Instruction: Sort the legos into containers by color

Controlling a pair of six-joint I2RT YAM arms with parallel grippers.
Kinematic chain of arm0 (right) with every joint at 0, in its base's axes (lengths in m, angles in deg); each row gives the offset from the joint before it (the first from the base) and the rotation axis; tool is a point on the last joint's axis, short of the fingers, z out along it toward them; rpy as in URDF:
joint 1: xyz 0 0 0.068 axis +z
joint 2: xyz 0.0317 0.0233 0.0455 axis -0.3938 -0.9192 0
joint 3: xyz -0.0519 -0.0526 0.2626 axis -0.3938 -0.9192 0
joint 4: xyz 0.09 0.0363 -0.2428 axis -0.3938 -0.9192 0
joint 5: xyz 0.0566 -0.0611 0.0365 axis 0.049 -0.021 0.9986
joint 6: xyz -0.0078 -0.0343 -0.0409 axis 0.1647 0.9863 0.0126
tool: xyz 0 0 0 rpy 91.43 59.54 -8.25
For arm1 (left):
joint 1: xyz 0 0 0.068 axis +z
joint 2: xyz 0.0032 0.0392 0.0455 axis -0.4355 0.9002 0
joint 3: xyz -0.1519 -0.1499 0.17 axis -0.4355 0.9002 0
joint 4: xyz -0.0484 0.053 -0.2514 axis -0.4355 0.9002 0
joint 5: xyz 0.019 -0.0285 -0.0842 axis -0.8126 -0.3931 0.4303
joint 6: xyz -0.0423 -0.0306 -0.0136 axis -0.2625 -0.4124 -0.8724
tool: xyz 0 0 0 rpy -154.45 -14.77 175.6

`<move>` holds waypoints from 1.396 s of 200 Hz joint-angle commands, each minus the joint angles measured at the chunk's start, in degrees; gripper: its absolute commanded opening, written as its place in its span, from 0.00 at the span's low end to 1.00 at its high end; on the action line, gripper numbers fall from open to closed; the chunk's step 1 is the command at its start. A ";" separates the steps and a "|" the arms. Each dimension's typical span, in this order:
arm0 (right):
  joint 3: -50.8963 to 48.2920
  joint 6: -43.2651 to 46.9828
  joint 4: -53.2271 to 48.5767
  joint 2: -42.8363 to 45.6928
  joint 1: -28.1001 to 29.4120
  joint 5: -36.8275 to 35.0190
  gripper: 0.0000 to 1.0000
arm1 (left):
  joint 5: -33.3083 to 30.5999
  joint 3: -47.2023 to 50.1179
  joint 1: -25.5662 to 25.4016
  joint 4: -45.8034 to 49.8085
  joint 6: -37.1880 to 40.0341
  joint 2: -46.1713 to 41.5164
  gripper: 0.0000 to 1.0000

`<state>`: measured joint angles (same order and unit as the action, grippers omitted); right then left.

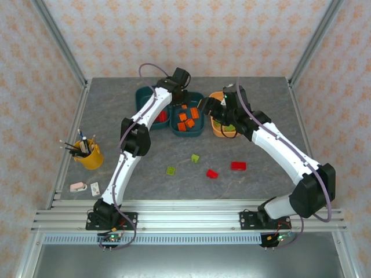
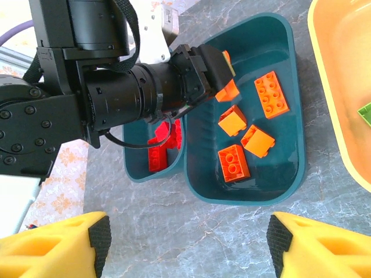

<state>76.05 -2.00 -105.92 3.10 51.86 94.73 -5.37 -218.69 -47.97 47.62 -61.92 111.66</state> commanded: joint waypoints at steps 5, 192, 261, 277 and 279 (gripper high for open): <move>-1.58 -0.39 -0.41 0.06 -0.28 0.70 0.74 | 0.95 -0.98 -0.52 0.61 -0.23 -1.63 0.54; 6.19 -12.55 -25.22 -25.15 14.74 -7.64 0.77 | 1.69 84.04 -1.66 -14.44 -10.46 -81.97 0.75; 6.60 -17.15 -23.02 -30.69 14.75 -6.11 0.65 | 2.88 97.35 -2.17 -11.19 -15.05 -99.68 0.76; 6.47 -17.14 -23.03 -31.33 14.75 -6.19 0.58 | 2.79 96.92 -2.13 -10.82 -14.90 -99.97 0.76; 6.47 -17.14 -22.92 -31.41 14.75 -6.16 0.57 | 2.79 96.91 -2.18 -10.82 -14.83 -99.97 0.76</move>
<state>82.02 -16.91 -128.62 -27.72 66.39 88.96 -2.81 -121.84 -49.47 35.97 -75.45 12.37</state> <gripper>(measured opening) 0.614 0.759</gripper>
